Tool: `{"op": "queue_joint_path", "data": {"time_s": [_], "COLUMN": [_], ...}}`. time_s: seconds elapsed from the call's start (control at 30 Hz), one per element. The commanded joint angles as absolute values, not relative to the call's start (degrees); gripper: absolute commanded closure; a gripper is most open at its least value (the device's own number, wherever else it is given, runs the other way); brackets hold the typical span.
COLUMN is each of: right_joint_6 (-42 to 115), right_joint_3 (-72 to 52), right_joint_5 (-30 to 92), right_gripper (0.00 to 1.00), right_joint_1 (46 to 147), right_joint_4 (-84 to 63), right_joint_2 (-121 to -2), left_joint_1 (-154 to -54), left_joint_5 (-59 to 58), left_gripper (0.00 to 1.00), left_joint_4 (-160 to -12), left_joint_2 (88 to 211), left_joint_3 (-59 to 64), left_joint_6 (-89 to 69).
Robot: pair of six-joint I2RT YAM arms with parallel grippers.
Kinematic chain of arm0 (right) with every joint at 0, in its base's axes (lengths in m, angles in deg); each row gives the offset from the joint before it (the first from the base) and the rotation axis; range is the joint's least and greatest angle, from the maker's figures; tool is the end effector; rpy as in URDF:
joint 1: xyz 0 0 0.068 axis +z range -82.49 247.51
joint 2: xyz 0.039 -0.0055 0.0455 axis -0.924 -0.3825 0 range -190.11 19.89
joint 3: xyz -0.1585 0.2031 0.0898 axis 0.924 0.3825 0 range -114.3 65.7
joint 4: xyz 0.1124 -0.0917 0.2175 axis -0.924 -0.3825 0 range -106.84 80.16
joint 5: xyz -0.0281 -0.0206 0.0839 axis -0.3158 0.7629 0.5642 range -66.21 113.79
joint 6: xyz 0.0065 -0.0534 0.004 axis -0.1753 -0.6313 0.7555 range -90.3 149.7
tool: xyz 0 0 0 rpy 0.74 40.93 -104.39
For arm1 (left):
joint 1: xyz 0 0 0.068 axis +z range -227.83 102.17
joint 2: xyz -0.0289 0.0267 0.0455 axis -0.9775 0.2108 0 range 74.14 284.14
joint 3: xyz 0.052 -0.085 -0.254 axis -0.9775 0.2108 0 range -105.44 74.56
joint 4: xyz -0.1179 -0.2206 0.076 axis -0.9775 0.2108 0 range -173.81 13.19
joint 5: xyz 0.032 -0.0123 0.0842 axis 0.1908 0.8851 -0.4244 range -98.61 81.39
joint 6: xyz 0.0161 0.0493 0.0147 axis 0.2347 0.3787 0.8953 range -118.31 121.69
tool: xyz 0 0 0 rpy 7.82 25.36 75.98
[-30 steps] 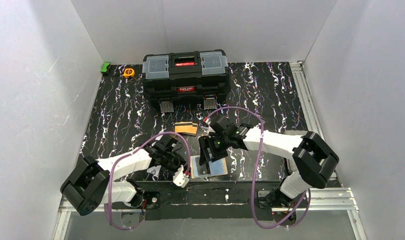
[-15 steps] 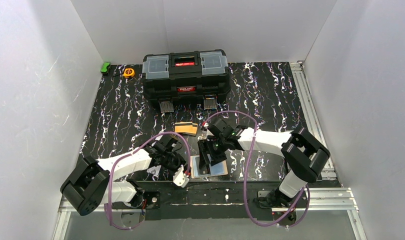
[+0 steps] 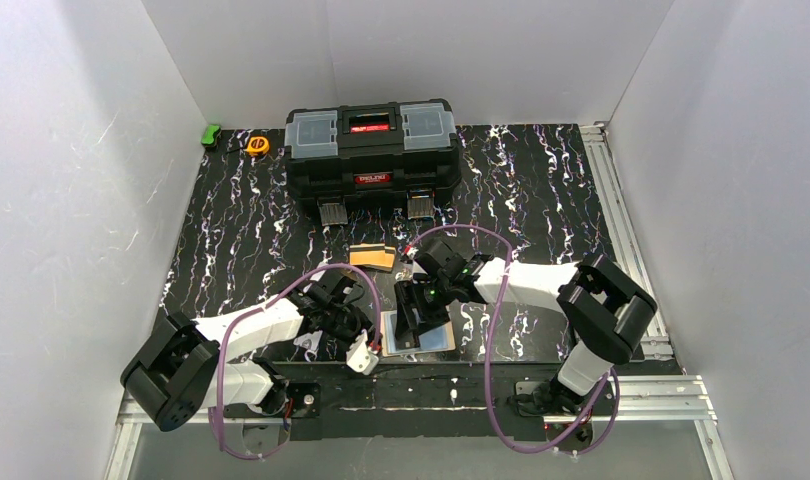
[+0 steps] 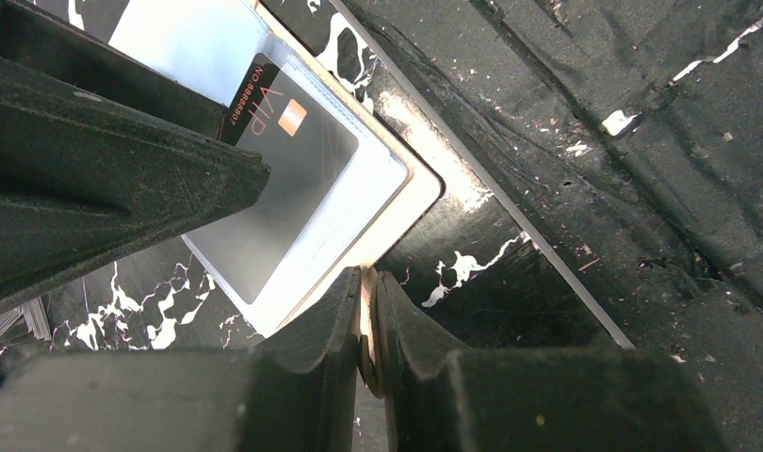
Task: Put the credit cards into the card holder
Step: Insert the credit card into the card holder.
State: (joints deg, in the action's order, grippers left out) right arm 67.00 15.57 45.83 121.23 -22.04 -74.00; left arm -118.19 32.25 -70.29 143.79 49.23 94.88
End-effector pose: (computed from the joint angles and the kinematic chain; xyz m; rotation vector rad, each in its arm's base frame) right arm 0.1763 0.2628 0.1622 -0.5696 2.7694 1.0015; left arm 0.1366 -0.1467 0.1474 2.2088 0.6795 -0.4718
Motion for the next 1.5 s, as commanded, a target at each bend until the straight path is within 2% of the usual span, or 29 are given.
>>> {"op": "queue_joint_path", "data": {"time_s": [0.0, 0.67, 0.87, 1.17, 1.33, 1.4, 1.47], "right_joint_6": [67.46, 65.03, 64.03, 65.69, 67.3, 68.0, 68.66], "right_joint_3": [14.25, 9.06, 10.82, 23.49, 30.85, 32.16, 32.99], "right_joint_5": [47.02, 45.67, 42.84, 40.59, 41.7, 42.64, 42.98], "right_gripper": [0.3, 0.27, 0.23, 0.23, 0.25, 0.25, 0.26], "right_joint_1": [122.15, 123.32, 118.7, 110.46, 108.2, 108.12, 108.12], "right_joint_4": [-19.78, -23.64, -27.64, -28.24, -22.77, -20.85, -19.34], "right_joint_2": [-75.12, -76.47, -67.0, -53.99, -52.85, -53.58, -54.07], "left_joint_1": [-118.39, -118.44, -118.42, -118.39, -118.44, -118.41, -118.41], "left_joint_5": [33.93, 34.18, 31.61, 29.02, 27.36, 27.42, 27.08], "left_gripper": [0.9, 0.91, 0.91, 0.89, 0.62, 0.43, 0.37], "left_joint_4": [-69.75, -71.98, -70.89, -68.37, -64.87, -63.25, -60.57], "left_joint_2": [142.64, 140.47, 138.78, 134.33, 134.43, 134.24, 133.83], "left_joint_3": [49.8, 51.02, 51.65, 50.57, 48.53, 48.18, 46.57], "left_joint_6": [94.64, 93.51, 94.44, 92.49, 93.05, 93.44, 92.12]}}
